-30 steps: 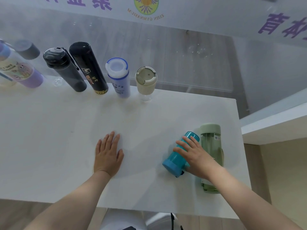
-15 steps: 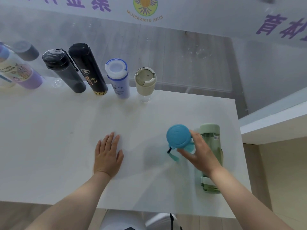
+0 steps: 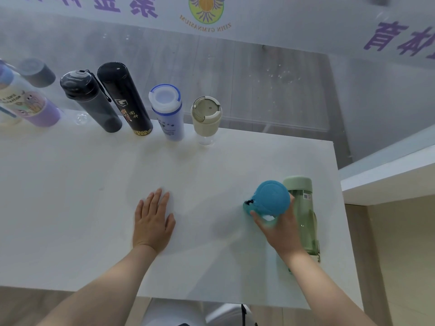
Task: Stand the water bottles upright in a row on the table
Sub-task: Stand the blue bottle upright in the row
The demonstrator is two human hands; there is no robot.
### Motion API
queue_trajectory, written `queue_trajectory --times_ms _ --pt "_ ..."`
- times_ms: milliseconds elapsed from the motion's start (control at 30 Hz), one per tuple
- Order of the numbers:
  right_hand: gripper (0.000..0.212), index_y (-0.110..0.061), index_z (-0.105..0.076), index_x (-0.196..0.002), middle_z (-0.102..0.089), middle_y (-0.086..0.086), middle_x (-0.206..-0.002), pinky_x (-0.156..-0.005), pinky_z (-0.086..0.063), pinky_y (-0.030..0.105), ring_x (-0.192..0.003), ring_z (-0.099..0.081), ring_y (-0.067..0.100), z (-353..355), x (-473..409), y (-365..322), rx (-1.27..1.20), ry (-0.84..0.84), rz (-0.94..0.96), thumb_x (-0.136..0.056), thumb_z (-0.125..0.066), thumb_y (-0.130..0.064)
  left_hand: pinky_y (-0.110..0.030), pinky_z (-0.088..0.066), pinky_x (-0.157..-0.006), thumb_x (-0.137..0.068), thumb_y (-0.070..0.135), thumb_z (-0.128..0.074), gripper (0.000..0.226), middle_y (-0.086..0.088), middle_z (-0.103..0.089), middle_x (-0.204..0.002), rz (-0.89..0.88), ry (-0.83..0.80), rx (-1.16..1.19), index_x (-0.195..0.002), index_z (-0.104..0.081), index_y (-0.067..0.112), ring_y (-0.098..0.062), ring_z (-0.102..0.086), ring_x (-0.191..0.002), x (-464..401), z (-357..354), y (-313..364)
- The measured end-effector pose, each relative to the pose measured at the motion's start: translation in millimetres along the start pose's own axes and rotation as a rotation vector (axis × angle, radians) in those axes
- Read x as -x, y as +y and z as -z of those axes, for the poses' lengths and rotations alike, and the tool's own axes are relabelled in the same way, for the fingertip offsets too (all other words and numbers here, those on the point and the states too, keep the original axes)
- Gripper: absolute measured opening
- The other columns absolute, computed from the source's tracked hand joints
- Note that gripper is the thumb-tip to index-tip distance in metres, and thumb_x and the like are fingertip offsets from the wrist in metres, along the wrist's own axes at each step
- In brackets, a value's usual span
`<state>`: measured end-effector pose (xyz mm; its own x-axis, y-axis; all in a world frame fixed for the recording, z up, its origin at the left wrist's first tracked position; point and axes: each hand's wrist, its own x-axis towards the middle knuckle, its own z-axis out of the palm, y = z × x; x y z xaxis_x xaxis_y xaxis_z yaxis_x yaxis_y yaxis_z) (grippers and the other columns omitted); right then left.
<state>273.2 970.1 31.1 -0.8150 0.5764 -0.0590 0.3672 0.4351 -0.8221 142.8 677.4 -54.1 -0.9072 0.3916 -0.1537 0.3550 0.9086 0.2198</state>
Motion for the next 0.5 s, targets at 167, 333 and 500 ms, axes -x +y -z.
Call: queue_trajectory --times_ms 167,333,500 --pt "0.088 -0.005 -0.042 -0.13 -0.046 0.003 -0.12 -0.097 -0.027 0.004 -0.113 -0.041 -0.009 -8.2 6.6 1.5 -0.048 -0.035 -0.038 -0.066 -0.082 -0.05 -0.042 -0.009 -0.119 -0.088 0.04 -0.028 0.062 -0.004 -0.029 -0.156 0.002 -0.002 0.008 -0.147 -0.031 0.02 -0.022 -0.024 -0.144 0.4 0.6 0.8" --pt "0.068 -0.009 -0.052 -0.127 -0.059 0.001 -0.12 -0.101 -0.046 0.032 -0.116 -0.054 0.006 -10.6 9.0 11.8 -0.043 -0.113 -0.037 -0.074 -0.072 -0.045 -0.043 -0.01 -0.119 -0.088 0.04 -0.028 0.062 -0.004 -0.029 -0.157 0.0 -0.005 0.009 -0.147 -0.03 0.02 -0.023 -0.024 -0.144 0.4 1.3 0.1" --pt "0.066 -0.016 -0.051 -0.122 -0.062 -0.001 -0.11 -0.088 -0.053 0.041 -0.102 -0.061 0.012 -18.2 -3.4 9.1 -0.052 -0.051 -0.086 -0.071 -0.075 -0.049 -0.043 -0.011 -0.118 -0.088 0.04 -0.028 0.062 -0.005 -0.031 -0.156 0.001 -0.01 -0.005 -0.146 -0.031 0.019 -0.023 -0.026 -0.143 -0.2 1.6 0.0"
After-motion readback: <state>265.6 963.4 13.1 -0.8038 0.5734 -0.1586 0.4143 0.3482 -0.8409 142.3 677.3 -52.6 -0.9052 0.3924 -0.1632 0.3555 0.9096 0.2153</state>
